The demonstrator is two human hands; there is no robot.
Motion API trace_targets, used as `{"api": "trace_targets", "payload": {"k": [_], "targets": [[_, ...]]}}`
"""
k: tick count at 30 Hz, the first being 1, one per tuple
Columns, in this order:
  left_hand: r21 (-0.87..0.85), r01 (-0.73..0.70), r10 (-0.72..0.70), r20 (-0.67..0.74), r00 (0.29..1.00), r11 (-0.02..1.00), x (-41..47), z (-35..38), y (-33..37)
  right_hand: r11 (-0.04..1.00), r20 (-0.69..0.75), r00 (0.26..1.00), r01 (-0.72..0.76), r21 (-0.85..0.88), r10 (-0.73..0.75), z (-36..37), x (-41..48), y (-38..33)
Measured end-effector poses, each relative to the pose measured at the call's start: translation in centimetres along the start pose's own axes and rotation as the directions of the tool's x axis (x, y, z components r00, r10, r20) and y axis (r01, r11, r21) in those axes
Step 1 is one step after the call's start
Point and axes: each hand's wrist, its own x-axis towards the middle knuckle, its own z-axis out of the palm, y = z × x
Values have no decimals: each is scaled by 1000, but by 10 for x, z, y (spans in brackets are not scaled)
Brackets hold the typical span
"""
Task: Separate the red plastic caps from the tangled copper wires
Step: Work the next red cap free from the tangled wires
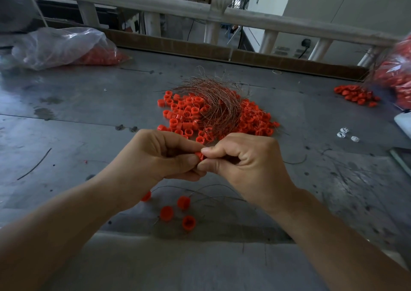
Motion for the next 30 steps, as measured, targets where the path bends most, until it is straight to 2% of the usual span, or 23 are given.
{"api": "trace_targets", "payload": {"k": [3,6,9,12,17,21,30], "targets": [[6,17,-18,62,998,1000,1,-3,1,993,39,996,-88,83,85,-4,2,-2],[2,62,-61,141,988,998,1,-7,2,954,151,970,-221,202,192,-8,3,-3],[30,92,-96,193,977,995,0,-10,1,958,285,942,-230,172,175,-12,4,-2],[20,104,-106,184,977,994,0,-10,0,974,382,916,-188,127,127,-12,5,-2],[5,40,-40,250,967,999,-3,-8,2,992,357,930,-111,58,83,-12,5,-4],[175,-99,74,144,987,980,-5,0,-4,997,354,933,-78,10,69,-9,2,-6],[168,-160,141,123,982,973,-10,5,-6,998,291,955,-62,-7,62,-5,-2,-10]]}}
